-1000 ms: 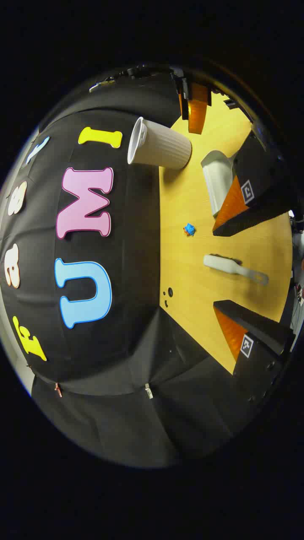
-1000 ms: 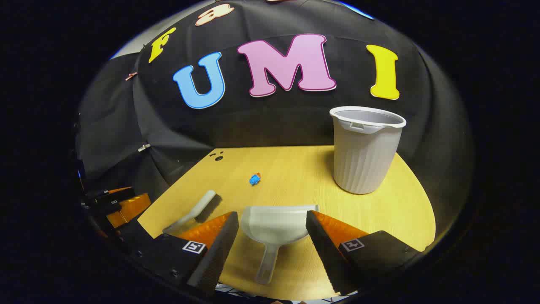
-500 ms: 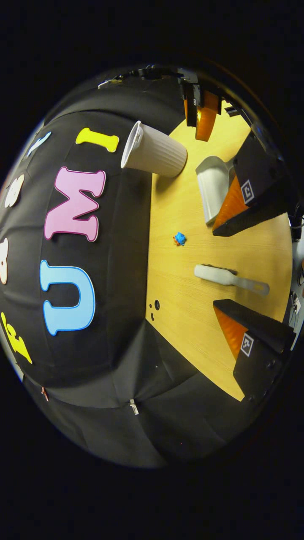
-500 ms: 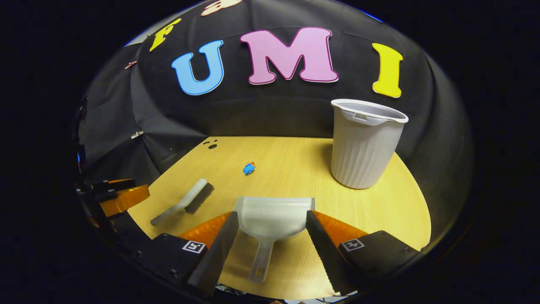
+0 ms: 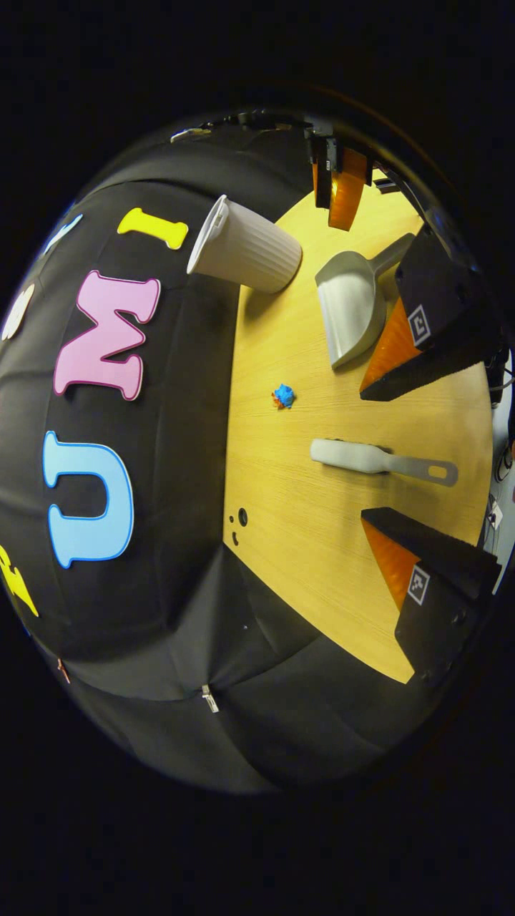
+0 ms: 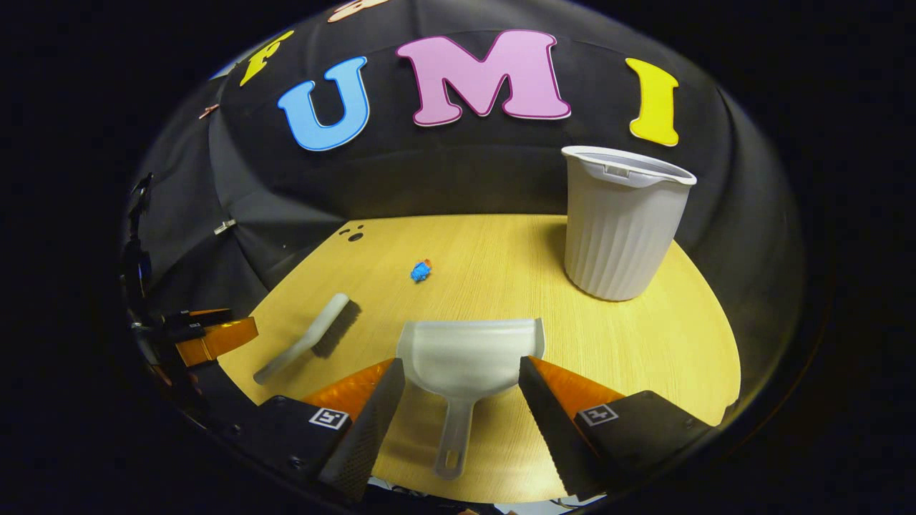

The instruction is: Pick up the small broom and dustpan from the desktop, sweep the trash into the dustpan with the broom, and then empty the trash into the garbage bin.

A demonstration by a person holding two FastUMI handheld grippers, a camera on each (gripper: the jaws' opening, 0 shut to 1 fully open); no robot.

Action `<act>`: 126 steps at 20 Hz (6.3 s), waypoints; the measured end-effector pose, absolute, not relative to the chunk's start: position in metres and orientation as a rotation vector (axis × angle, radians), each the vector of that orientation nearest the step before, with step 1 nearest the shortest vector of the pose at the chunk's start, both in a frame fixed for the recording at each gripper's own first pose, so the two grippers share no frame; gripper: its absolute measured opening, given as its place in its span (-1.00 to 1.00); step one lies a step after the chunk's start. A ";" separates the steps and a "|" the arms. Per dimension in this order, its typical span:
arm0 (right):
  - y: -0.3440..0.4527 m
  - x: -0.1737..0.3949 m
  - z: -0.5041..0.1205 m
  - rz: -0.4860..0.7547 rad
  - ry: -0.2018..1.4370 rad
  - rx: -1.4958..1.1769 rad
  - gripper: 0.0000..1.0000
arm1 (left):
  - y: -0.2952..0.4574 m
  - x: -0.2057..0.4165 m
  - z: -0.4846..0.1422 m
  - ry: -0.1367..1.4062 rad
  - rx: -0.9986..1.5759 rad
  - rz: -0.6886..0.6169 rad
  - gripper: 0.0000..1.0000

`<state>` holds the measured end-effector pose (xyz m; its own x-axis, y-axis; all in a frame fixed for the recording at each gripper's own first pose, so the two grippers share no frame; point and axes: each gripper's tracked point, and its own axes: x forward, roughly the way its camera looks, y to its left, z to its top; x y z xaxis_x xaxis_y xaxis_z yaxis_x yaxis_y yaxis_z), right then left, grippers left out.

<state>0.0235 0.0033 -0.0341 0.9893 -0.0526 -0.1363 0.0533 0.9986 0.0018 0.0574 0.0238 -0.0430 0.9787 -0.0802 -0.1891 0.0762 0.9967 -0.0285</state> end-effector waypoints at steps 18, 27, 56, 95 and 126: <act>-0.011 0.040 -0.093 -0.085 0.275 0.094 1.00 | 0.022 0.159 -0.142 0.659 0.016 -0.127 0.92; -0.005 0.043 -0.105 -0.076 0.319 0.117 0.99 | 0.022 0.177 -0.160 0.731 0.014 -0.092 0.68; -0.016 0.091 -0.174 -0.239 0.588 0.145 0.68 | 0.054 0.114 -0.127 0.545 -0.033 0.019 -0.51; -0.082 0.056 -0.145 0.075 0.651 -0.183 -0.39 | -0.106 0.343 -0.076 0.628 0.662 -0.543 -0.51; -0.095 0.090 -0.158 0.161 0.613 -0.254 -0.33 | -0.183 0.176 -0.096 0.665 0.442 -0.705 -0.51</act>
